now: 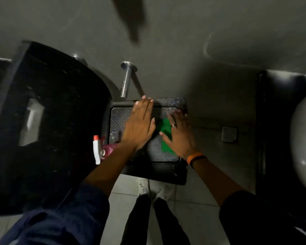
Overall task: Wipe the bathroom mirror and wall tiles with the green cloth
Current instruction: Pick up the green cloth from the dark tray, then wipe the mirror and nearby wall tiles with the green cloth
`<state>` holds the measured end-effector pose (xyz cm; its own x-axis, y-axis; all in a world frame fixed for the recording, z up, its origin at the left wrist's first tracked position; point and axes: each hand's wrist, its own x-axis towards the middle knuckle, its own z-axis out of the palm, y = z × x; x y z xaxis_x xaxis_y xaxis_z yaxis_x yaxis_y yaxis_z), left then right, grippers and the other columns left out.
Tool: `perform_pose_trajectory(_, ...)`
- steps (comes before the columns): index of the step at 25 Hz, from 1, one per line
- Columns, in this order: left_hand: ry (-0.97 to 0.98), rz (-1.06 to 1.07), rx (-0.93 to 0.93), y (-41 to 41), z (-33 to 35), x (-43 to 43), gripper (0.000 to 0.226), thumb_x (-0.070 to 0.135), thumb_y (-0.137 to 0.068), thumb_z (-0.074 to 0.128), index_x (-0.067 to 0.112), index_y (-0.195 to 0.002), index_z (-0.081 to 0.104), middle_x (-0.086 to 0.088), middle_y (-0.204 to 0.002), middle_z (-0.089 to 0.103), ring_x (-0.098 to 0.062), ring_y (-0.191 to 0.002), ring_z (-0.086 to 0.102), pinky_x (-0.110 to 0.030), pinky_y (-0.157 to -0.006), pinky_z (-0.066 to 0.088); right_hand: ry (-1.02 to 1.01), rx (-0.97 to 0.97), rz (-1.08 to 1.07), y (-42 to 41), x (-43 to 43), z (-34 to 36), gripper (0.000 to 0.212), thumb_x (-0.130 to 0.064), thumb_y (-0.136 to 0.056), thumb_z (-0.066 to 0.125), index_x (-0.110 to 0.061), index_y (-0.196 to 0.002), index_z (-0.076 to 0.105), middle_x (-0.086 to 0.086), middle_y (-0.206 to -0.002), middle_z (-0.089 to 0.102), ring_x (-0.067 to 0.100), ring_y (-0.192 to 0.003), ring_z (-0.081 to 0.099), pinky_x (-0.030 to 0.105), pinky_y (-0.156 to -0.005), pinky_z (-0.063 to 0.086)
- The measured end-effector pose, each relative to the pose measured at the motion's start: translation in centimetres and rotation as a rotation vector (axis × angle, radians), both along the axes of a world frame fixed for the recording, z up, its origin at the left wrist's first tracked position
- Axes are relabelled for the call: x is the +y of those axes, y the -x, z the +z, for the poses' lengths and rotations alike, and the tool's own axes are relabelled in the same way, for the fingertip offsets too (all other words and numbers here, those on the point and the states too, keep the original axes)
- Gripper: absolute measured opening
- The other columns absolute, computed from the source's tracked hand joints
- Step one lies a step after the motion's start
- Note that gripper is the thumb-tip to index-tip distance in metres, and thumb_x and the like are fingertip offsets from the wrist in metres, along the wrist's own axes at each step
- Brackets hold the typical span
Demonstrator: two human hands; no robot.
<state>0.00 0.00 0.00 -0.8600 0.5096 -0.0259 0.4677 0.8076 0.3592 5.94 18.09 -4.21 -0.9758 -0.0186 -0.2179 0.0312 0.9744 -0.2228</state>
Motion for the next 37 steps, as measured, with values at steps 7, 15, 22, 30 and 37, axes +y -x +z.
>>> perform_pose_trajectory(7,0.094,0.095,-0.275,-4.8,-15.9,-0.8,0.064,0.024,-0.104,0.037,-0.001,-0.158,0.014,-0.022,-0.168,0.014,-0.034,-0.157,0.009,-0.046,-0.13,0.009,-0.115,0.034,0.122,-1.5,0.1,-13.6,0.077,-0.055,-0.097,0.046,-0.014,-0.159,0.026,0.012,-0.168,0.027,0.03,-0.157,0.02,0.054,-0.128,0.022)
perform_pose_trajectory(15,0.15,0.046,-0.358,-4.8,-16.5,-1.3,0.065,0.029,-0.107,0.03,0.0,-0.159,0.005,-0.018,-0.17,-0.003,-0.03,-0.158,-0.004,-0.043,-0.13,0.0,-0.174,0.158,0.097,-0.7,-0.7,-13.5,0.05,-0.01,-0.088,0.051,-0.016,-0.138,0.056,0.011,-0.134,0.063,0.036,-0.118,0.06,0.048,-0.089,0.052)
perform_pose_trajectory(22,0.056,-0.045,-0.019,-2.6,-0.7,0.1,0.064,0.029,-0.105,0.031,0.001,-0.159,0.012,-0.016,-0.17,0.007,-0.028,-0.159,0.001,-0.046,-0.13,0.01,-0.183,0.346,-0.09,1.6,1.5,3.6,0.054,-0.03,-0.078,0.07,-0.015,-0.13,0.062,0.008,-0.123,0.069,0.033,-0.103,0.066,0.042,-0.079,0.051)
perform_pose_trajectory(30,-0.216,-0.025,0.591,5.5,31.2,6.6,0.064,0.027,-0.102,0.042,-0.001,-0.157,0.024,-0.018,-0.168,0.02,-0.029,-0.157,0.012,-0.043,-0.129,0.015,-0.119,1.032,-0.182,7.7,6.5,36.4,0.055,-0.012,-0.085,0.071,-0.022,-0.136,0.053,0.004,-0.129,0.065,0.026,-0.105,0.052,0.041,-0.082,0.034)
perform_pose_trajectory(37,-0.347,-0.03,0.928,8.8,55.2,10.3,0.067,0.034,-0.103,0.034,0.001,-0.159,0.015,-0.017,-0.17,0.014,-0.028,-0.158,0.007,-0.043,-0.13,0.008,-0.183,1.454,-0.149,9.6,8.7,60.6,0.046,-0.008,-0.09,0.058,-0.017,-0.135,0.059,0.004,-0.131,0.067,0.028,-0.112,0.061,0.039,-0.087,0.039)
